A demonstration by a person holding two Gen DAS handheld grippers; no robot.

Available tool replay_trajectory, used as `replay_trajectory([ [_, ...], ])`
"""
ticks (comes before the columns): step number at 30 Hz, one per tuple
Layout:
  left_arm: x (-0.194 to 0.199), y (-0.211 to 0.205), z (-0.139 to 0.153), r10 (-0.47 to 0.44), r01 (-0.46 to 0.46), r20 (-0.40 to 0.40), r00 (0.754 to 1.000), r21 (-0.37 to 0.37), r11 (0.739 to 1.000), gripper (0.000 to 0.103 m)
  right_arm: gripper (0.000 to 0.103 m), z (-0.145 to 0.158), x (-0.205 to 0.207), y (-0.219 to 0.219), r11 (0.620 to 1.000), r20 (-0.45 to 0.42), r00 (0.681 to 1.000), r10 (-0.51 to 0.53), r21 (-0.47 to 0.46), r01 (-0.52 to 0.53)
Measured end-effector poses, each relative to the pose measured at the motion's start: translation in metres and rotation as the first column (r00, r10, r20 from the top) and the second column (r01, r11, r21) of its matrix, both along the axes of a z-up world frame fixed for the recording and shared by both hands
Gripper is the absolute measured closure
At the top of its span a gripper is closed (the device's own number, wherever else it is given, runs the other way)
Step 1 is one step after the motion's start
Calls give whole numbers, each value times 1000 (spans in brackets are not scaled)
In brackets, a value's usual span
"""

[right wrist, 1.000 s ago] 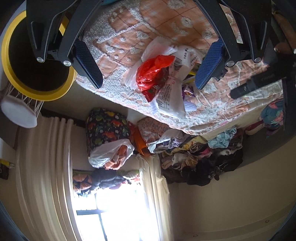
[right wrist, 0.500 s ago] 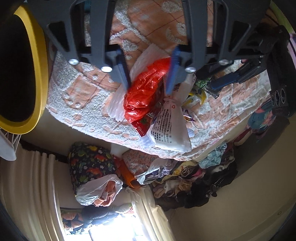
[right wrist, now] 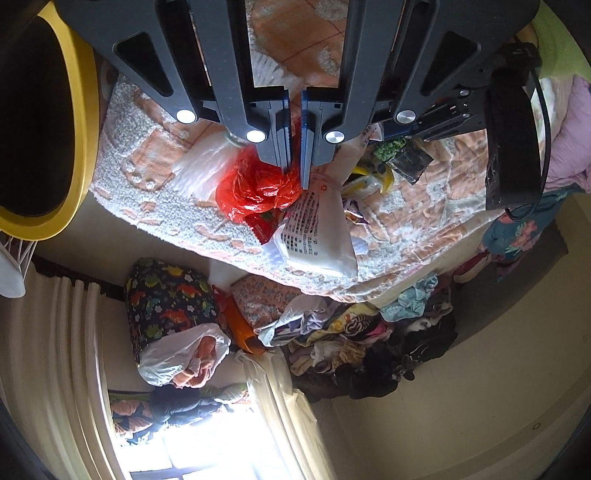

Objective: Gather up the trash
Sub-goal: 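Grasp the red plastic bag with the right tool while the left tool grasps the white printed bag, then carry the red bag and white bag in both tools over the yellow bin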

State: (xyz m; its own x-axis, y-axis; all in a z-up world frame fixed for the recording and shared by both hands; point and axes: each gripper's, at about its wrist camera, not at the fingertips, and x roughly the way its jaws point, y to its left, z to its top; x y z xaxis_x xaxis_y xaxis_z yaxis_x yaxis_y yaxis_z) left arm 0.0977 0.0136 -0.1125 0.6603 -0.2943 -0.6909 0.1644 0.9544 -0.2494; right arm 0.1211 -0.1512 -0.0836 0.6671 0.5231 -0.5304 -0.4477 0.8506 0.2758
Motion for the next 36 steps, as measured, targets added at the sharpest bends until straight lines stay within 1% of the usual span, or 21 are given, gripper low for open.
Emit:
replay_trajectory([
  [6,-9,10,17,30,-26,89,996,-40,999,79,100,11,-7,-11,1000,44,999,-15,24,14],
  [11,-18,18,38,59,-49,160,985,-67,997,81,100,20,-9,-25,998,67,997,-37,46,34],
  [14,-22,18,51,63,-49,183,981,-80,996,81,100,26,-14,-31,997,88,995,-55,53,50],
  [20,-24,6,66,29,-12,206,978,-85,996,81,100,35,-21,-50,994,112,989,-93,73,85],
  [27,-26,-18,69,-26,41,212,977,-66,997,81,100,40,-27,-79,985,120,981,-152,104,140],
  [36,-28,-43,73,-72,84,218,973,-45,995,81,100,44,-34,-112,969,122,968,-218,147,200],
])
